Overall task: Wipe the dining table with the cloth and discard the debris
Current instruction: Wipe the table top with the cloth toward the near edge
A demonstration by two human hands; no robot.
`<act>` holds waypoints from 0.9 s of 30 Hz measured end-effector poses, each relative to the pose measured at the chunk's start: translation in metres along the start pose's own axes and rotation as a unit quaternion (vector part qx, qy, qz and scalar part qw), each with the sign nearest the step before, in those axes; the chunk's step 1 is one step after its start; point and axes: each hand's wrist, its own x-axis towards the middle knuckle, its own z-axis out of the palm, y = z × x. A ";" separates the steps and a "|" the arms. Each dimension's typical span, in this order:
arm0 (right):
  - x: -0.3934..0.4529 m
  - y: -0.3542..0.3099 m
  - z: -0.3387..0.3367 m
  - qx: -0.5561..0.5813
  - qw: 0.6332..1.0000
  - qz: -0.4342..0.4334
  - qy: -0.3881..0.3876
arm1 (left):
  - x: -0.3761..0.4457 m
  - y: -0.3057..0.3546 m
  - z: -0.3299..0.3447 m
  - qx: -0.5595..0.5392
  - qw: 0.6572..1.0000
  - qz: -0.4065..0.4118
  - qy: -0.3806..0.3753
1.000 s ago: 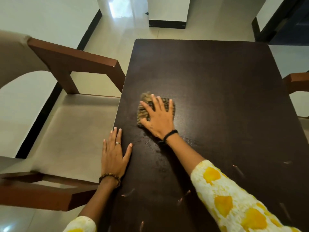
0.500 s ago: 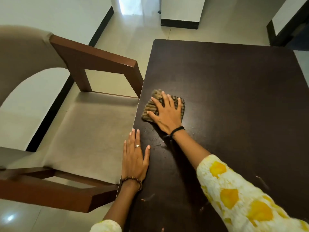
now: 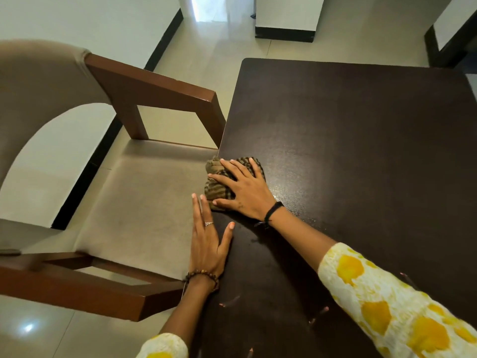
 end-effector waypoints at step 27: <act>-0.027 0.042 -0.022 -0.010 0.997 -0.043 -0.061 | -0.003 0.000 0.002 0.096 0.995 0.007 -0.027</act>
